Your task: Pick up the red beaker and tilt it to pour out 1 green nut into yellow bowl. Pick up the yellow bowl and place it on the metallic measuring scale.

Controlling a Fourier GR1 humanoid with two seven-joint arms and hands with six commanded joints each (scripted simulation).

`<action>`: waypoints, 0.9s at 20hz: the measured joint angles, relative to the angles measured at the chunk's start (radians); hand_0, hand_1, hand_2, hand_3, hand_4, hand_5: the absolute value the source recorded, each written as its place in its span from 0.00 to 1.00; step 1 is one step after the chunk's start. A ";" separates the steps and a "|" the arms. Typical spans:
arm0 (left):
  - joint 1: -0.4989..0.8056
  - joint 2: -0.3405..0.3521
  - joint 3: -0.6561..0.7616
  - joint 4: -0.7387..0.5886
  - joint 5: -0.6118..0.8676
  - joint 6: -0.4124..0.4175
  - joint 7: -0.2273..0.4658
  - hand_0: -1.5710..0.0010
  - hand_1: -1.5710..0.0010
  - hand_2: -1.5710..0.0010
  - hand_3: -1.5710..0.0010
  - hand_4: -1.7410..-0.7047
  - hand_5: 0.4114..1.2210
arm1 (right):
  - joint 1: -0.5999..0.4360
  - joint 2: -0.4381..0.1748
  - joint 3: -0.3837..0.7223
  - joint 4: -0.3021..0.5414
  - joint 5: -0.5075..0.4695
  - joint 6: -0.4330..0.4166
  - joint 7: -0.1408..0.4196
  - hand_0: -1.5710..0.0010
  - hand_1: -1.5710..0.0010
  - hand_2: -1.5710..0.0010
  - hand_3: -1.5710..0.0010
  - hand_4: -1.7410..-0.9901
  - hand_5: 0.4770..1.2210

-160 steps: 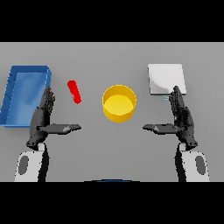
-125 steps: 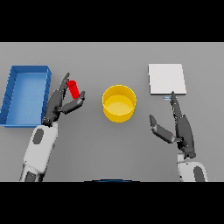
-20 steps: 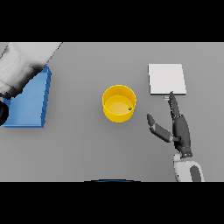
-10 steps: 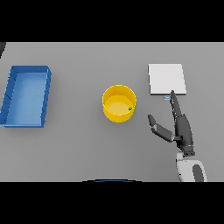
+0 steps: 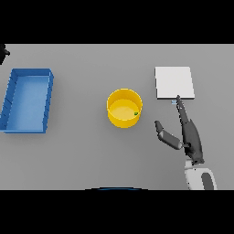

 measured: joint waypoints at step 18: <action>0.278 0.082 -0.113 -0.266 0.178 -0.032 0.103 0.52 0.62 0.61 0.63 0.75 0.41 | 0.036 0.000 0.006 -0.019 -0.003 0.002 -0.036 1.00 1.00 1.00 1.00 0.75 0.25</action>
